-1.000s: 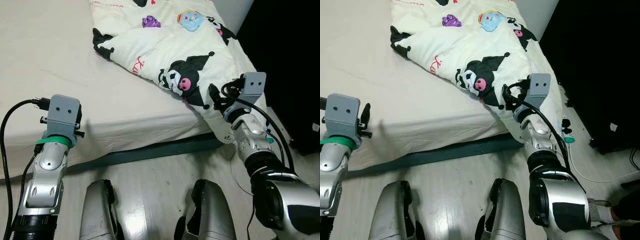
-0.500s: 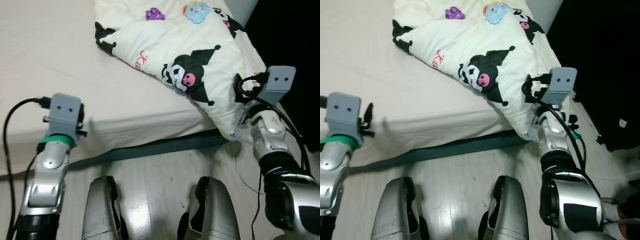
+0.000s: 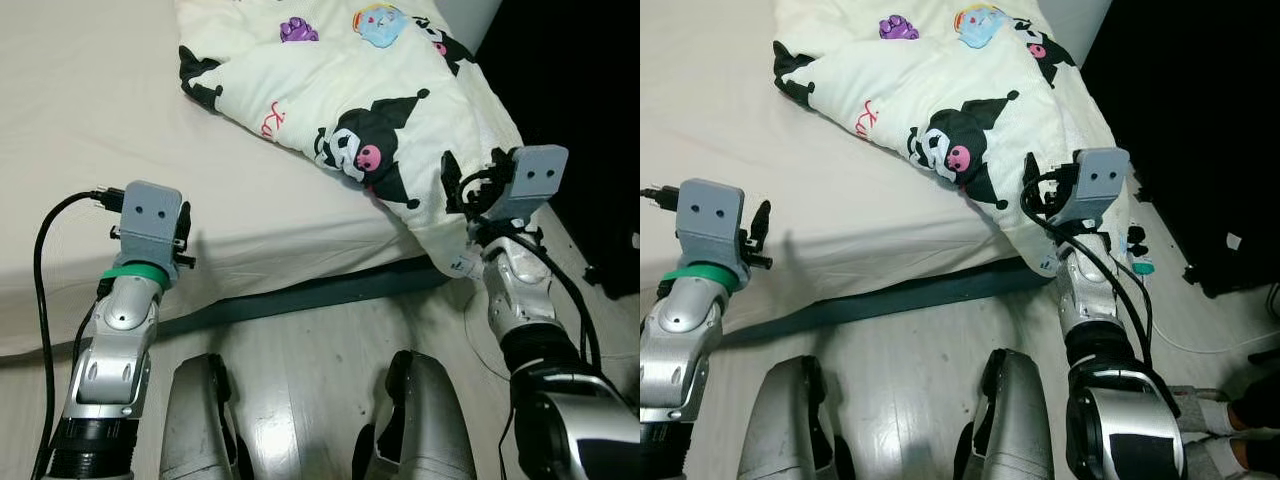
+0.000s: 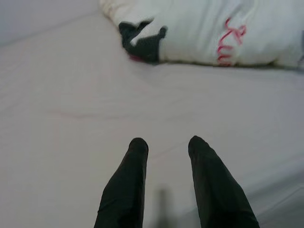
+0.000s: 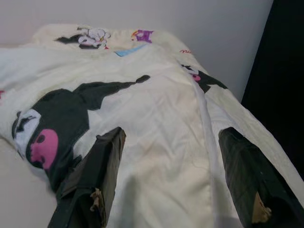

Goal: Clean up the room

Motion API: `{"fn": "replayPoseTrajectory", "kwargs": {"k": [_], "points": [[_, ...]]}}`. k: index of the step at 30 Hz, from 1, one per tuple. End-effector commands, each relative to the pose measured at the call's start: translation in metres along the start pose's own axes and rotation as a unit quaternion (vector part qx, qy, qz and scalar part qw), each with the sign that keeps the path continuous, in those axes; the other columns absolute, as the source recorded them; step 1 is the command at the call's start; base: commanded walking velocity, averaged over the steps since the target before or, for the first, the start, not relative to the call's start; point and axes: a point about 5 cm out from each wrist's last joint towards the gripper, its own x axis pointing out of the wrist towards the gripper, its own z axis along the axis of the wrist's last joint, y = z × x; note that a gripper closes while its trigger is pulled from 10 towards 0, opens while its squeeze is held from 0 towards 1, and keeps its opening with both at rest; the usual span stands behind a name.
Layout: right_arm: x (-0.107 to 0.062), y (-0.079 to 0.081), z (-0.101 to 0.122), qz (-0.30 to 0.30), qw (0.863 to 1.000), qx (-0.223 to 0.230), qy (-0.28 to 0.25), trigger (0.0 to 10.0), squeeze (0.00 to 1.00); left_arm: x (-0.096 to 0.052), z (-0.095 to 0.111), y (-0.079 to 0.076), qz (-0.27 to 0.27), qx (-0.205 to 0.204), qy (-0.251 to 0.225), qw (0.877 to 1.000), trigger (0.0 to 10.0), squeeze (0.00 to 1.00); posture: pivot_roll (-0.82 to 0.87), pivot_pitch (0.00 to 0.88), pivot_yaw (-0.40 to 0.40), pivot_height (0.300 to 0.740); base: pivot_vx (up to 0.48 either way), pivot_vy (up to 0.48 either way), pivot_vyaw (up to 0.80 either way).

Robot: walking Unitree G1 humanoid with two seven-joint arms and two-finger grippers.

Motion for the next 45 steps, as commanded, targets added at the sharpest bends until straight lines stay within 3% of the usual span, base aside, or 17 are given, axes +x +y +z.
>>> {"fn": "replayPoseTrajectory", "kwargs": {"k": [1,15,45], "points": [[-0.005,0.003,0.0,0.009,1.0,0.01,-0.003,10.0,0.0,-0.001,0.008,-0.007,-0.014,-0.009,-0.018,1.0,10.0,0.0,0.12,0.17,-0.016,0.425,0.0,0.0,0.0],[-0.016,0.006,-0.004,0.013,1.0,0.007,0.002,10.0,0.0,0.005,0.009,-0.024,-0.036,-0.021,-0.022,0.999,10.0,0.0,0.1,0.141,-0.013,0.469,0.0,0.0,0.0],[-0.02,0.007,-0.003,0.011,1.0,0.012,0.018,10.0,0.0,0.007,0.006,-0.023,-0.035,-0.018,-0.02,0.999,10.0,0.0,0.11,0.14,-0.011,0.574,0.0,0.0,0.0]]}}
